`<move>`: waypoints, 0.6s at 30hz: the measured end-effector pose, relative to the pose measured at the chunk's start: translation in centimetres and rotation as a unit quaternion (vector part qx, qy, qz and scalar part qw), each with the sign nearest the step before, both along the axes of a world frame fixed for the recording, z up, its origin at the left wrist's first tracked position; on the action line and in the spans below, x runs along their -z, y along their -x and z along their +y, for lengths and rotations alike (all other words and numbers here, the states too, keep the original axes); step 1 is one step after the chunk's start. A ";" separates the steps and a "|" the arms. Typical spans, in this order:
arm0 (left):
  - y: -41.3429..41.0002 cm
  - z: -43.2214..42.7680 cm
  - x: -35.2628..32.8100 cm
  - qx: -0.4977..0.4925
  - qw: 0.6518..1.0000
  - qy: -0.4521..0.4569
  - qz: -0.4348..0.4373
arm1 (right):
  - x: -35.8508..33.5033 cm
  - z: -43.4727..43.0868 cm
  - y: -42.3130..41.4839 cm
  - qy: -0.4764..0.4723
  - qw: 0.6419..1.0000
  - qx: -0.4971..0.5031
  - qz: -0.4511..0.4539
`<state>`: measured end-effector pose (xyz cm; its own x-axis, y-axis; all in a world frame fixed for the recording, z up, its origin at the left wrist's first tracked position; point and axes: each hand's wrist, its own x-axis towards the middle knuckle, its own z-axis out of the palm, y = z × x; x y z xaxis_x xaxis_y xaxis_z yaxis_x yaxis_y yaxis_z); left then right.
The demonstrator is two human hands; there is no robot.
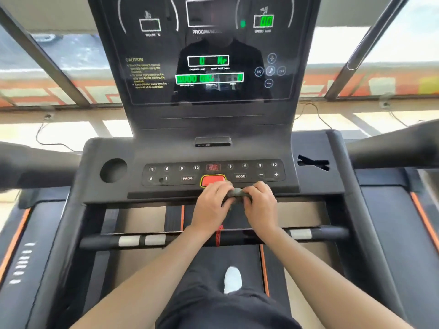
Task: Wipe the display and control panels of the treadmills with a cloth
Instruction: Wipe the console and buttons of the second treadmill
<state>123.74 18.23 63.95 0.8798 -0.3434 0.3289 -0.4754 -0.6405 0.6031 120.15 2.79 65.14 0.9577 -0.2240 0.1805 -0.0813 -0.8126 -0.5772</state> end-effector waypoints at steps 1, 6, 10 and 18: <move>0.1 -0.5 0.2 0.025 1.000 -0.008 -0.004 | 0.0 -0.7 0.3 -0.003 1.000 0.016 0.002; -0.3 -3.3 -0.4 0.102 0.995 -0.019 0.001 | 0.1 -3.3 1.3 -0.032 0.995 0.090 0.001; 0.0 -4.5 -1.2 0.078 0.987 0.073 0.119 | -0.8 -2.2 2.1 -0.134 0.989 0.062 0.024; -1.5 3.5 -0.6 0.060 0.997 0.004 -0.040 | -0.7 0.8 0.3 -0.049 0.996 0.059 0.051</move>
